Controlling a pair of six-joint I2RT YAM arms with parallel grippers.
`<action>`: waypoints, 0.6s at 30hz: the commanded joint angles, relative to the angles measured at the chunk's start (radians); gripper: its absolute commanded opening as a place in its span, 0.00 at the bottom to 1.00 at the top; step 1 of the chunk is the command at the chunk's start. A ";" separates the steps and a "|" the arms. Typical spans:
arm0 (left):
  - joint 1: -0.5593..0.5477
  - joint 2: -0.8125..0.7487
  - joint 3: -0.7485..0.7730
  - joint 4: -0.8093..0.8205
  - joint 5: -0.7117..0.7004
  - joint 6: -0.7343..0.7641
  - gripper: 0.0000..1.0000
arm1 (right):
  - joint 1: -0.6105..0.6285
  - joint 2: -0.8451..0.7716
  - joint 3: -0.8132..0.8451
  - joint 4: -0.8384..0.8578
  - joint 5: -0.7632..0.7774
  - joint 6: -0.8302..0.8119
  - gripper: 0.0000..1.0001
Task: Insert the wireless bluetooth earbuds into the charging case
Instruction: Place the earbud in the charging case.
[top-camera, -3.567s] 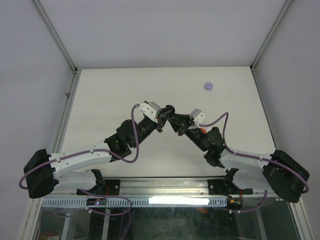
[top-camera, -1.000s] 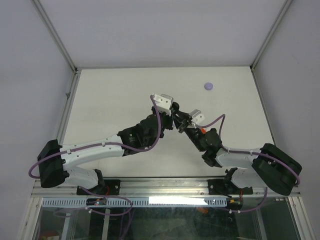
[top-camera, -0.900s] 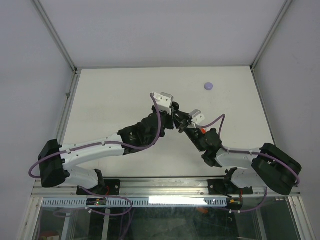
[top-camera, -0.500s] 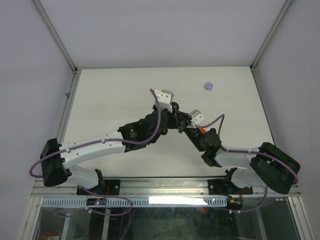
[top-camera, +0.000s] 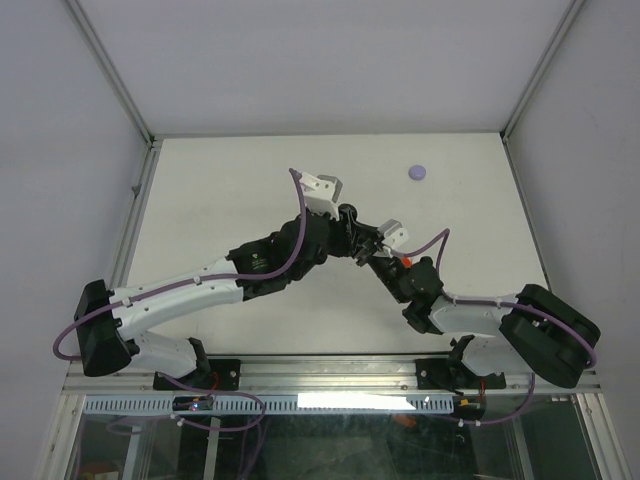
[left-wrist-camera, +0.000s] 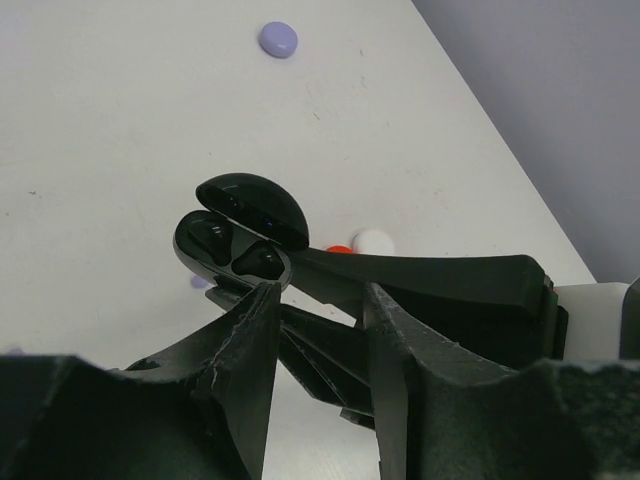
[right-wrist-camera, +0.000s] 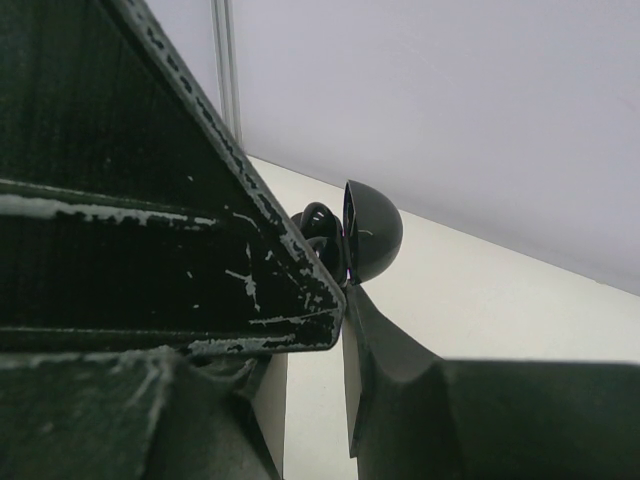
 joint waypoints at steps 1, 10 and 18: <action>0.010 -0.038 0.037 0.009 0.083 -0.030 0.39 | 0.005 -0.001 0.025 0.078 -0.021 0.006 0.00; 0.054 -0.043 0.033 0.048 0.161 -0.029 0.39 | 0.005 0.001 0.033 0.039 -0.060 0.012 0.00; 0.110 -0.100 0.008 0.055 0.251 -0.048 0.41 | 0.003 -0.013 0.019 0.025 -0.056 0.021 0.00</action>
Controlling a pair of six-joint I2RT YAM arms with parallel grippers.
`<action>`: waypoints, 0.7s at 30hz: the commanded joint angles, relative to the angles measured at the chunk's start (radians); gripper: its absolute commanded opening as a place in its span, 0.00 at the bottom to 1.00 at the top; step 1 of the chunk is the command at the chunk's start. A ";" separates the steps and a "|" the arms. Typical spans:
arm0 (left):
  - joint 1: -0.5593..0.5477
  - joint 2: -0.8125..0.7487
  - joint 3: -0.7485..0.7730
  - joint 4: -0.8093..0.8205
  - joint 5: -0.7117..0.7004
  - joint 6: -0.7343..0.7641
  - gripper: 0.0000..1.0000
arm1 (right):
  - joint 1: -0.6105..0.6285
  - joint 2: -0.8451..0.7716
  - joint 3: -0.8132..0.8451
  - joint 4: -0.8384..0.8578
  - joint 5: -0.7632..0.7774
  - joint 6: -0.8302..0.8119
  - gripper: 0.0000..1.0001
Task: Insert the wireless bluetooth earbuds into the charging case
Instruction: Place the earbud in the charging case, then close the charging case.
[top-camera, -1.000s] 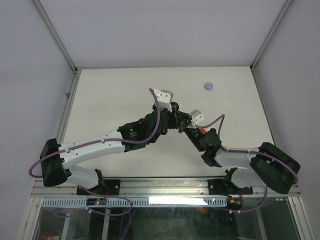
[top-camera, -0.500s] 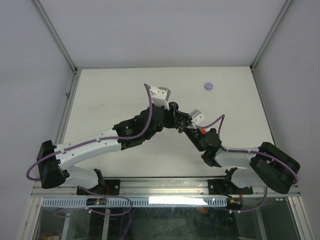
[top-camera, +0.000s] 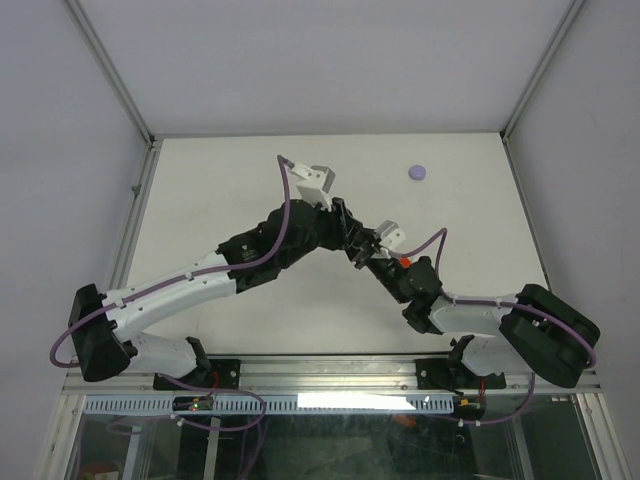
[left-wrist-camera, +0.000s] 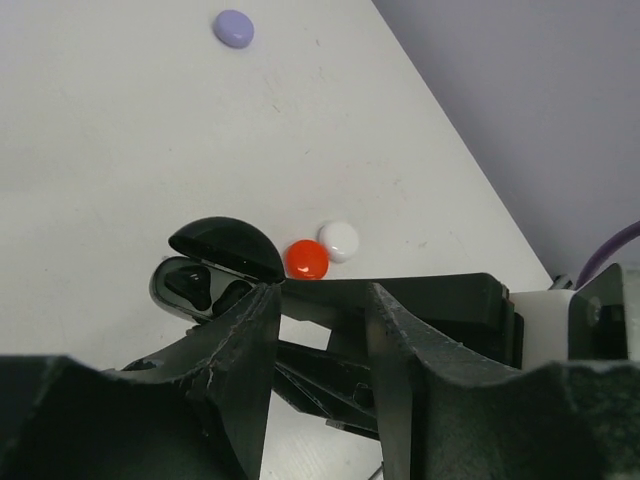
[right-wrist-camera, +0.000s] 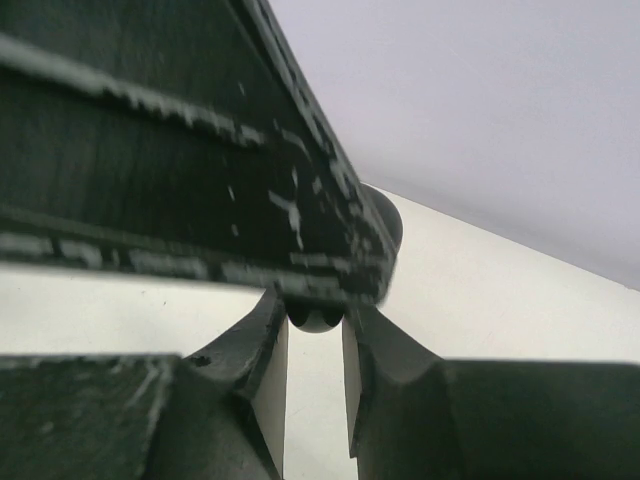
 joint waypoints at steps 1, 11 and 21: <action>0.029 -0.097 0.003 0.051 0.058 -0.020 0.41 | 0.002 -0.022 0.017 0.034 -0.008 0.011 0.00; 0.184 -0.184 0.006 -0.049 0.285 0.019 0.46 | -0.030 -0.104 0.009 -0.089 -0.122 0.023 0.00; 0.337 -0.182 -0.010 -0.077 0.599 0.047 0.65 | -0.172 -0.198 0.038 -0.195 -0.492 0.182 0.00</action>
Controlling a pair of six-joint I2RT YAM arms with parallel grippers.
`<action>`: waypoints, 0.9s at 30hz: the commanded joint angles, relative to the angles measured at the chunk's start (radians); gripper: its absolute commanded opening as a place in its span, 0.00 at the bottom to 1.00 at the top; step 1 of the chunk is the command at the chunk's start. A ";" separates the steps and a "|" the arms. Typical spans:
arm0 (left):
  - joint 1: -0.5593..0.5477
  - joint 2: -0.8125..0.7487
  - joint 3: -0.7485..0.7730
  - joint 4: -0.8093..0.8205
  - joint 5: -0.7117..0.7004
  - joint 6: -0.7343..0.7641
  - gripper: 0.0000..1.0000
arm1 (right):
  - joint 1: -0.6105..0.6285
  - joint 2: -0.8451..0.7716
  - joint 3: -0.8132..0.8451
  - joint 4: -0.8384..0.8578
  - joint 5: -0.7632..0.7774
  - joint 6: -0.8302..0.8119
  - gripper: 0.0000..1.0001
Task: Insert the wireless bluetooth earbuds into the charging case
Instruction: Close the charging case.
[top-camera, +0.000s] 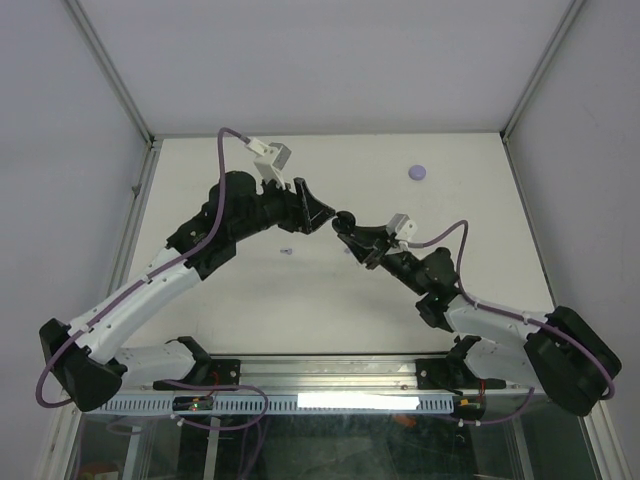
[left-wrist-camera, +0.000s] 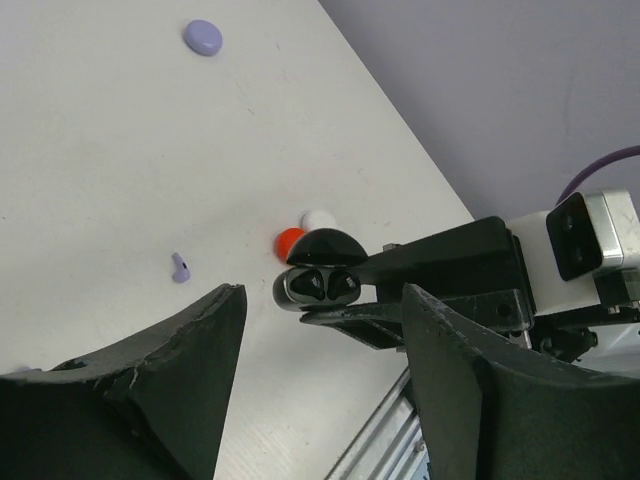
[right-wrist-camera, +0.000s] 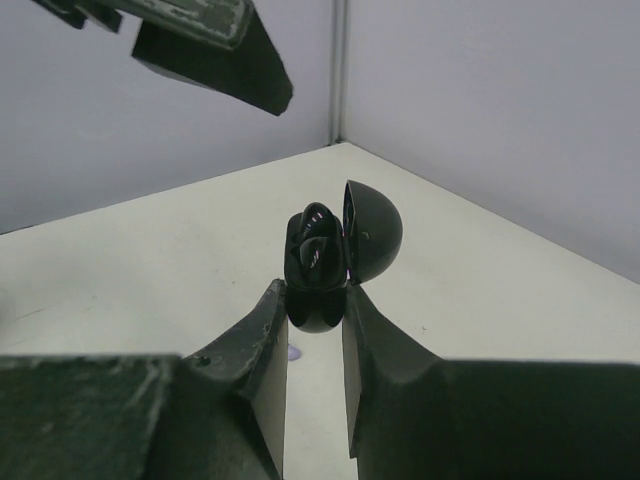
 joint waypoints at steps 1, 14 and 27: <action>0.053 -0.009 -0.010 0.035 0.214 0.011 0.66 | -0.040 -0.047 0.046 -0.037 -0.211 0.079 0.00; 0.080 0.086 -0.043 0.120 0.387 -0.056 0.69 | -0.059 0.013 0.064 0.112 -0.356 0.243 0.00; 0.080 0.045 -0.082 0.220 0.531 -0.050 0.61 | -0.078 0.059 0.082 0.040 -0.358 0.292 0.00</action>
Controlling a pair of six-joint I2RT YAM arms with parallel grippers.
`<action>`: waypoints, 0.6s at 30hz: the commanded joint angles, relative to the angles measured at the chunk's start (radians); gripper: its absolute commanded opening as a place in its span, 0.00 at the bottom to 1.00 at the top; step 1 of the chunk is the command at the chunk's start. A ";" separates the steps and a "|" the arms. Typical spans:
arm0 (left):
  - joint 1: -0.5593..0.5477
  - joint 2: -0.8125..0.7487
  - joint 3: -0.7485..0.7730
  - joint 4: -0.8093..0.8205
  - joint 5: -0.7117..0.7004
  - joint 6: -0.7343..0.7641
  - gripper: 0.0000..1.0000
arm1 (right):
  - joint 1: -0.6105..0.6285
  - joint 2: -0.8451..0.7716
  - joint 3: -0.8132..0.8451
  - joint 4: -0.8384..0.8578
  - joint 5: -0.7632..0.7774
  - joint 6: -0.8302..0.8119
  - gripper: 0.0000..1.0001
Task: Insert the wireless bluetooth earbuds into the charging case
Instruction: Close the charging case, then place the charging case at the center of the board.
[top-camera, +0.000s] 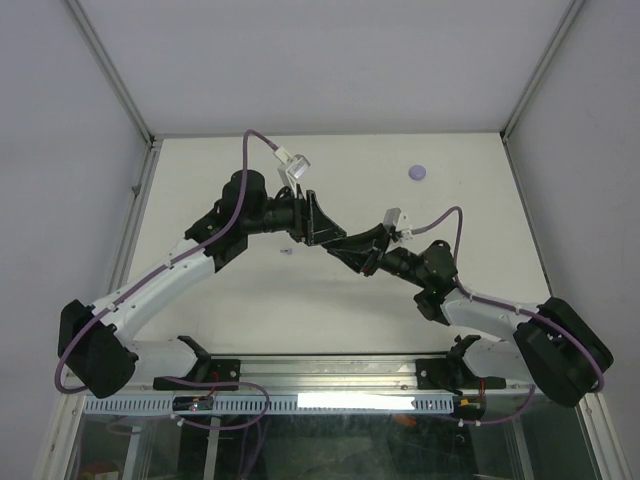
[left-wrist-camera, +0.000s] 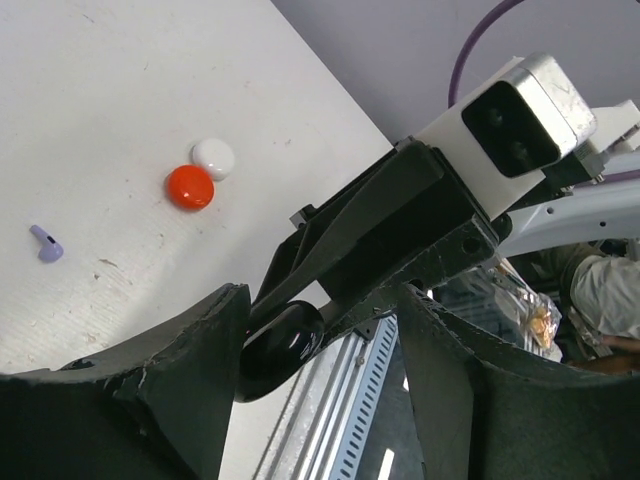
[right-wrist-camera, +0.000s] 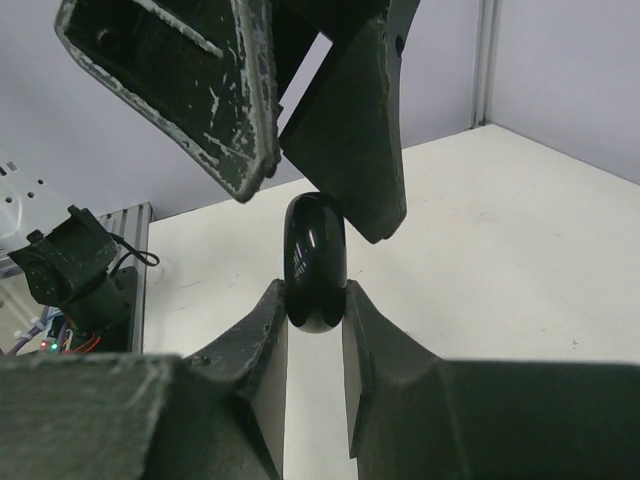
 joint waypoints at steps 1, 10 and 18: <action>0.001 -0.059 -0.005 0.077 0.069 0.003 0.61 | -0.009 0.003 0.057 -0.022 -0.018 0.032 0.00; 0.006 -0.107 0.019 -0.096 -0.185 0.093 0.65 | -0.034 -0.097 0.069 -0.332 0.053 0.054 0.00; 0.028 -0.207 0.020 -0.309 -0.642 0.168 0.80 | -0.093 -0.206 0.108 -0.796 0.208 0.108 0.00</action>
